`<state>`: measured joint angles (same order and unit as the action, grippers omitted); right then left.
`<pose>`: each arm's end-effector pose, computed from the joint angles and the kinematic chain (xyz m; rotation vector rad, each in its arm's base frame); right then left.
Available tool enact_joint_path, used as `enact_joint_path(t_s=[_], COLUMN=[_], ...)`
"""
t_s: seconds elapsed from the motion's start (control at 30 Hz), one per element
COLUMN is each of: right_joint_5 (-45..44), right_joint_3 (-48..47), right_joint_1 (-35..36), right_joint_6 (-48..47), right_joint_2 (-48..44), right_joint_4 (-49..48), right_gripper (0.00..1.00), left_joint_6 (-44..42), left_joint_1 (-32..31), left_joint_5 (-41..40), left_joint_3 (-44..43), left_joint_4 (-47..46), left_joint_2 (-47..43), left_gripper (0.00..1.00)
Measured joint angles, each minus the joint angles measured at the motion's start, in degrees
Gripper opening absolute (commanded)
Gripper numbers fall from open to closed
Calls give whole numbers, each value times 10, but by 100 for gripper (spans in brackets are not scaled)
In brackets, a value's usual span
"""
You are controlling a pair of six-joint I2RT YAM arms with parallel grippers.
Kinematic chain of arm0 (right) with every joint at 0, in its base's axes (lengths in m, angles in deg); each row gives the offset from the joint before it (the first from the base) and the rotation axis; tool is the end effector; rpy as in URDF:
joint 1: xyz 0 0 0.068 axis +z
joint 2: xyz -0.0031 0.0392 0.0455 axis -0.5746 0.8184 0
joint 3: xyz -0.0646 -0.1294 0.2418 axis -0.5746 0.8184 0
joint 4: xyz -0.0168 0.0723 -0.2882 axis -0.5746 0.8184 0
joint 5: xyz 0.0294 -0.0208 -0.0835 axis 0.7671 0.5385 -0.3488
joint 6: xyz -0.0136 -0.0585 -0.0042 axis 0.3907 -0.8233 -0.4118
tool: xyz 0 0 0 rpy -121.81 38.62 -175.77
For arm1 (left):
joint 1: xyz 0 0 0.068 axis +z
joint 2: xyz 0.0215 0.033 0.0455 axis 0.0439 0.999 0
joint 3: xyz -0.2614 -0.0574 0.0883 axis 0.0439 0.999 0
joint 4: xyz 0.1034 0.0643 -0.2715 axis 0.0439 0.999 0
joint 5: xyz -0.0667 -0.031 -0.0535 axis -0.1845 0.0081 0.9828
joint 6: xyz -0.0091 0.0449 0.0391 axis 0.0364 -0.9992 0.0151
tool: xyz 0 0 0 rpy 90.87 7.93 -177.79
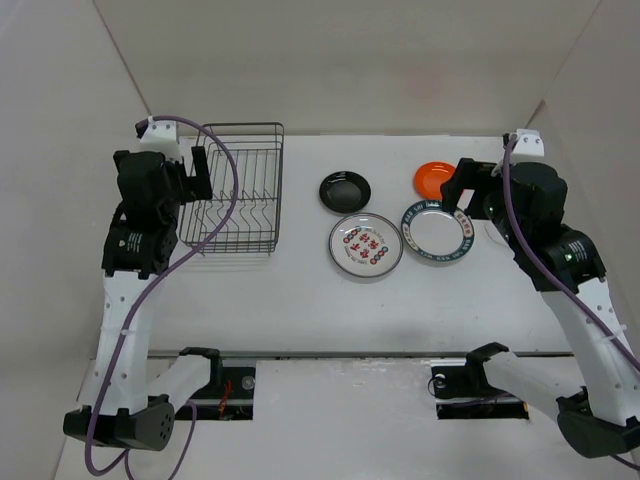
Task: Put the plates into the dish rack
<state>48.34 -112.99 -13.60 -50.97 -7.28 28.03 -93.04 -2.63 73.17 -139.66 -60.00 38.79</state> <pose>0.1991 0.0654 0.4700 0.0757 1.8782 0.1780 0.2377 -0.0120 0.4769 0.0057 1.7193 0.1896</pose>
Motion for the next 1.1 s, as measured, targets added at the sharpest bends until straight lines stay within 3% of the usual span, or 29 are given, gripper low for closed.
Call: enact_joint_path(t_s=[0.33, 0.47, 0.57, 0.7, 0.93, 1.1], right_joint_5=[7, 108, 217, 285, 309, 311], right_joint_3=[41, 163, 304, 413, 458, 471], right_joint_1=[1, -34, -62, -68, -69, -69], right_joint_6=[14, 56, 95, 134, 198, 223], right_joint_2=[-17, -42, -47, 5, 41, 115], right_joint_4=[-30, -116, -232, -282, -398, -467], right_gripper=[100, 100, 100, 92, 84, 80], left_joint_6=[2, 5, 7, 7, 6, 6], left_joint_1=[0, 0, 0, 0, 0, 0], left_joint_5=[-2, 2, 19, 41, 71, 81], left_joint_3=[1, 8, 13, 14, 19, 24], left_joint_4=[0, -2, -1, 1, 0, 0], left_joint_2=[-9, -17, -19, -19, -19, -19], left_gripper=[100, 100, 100, 100, 100, 100])
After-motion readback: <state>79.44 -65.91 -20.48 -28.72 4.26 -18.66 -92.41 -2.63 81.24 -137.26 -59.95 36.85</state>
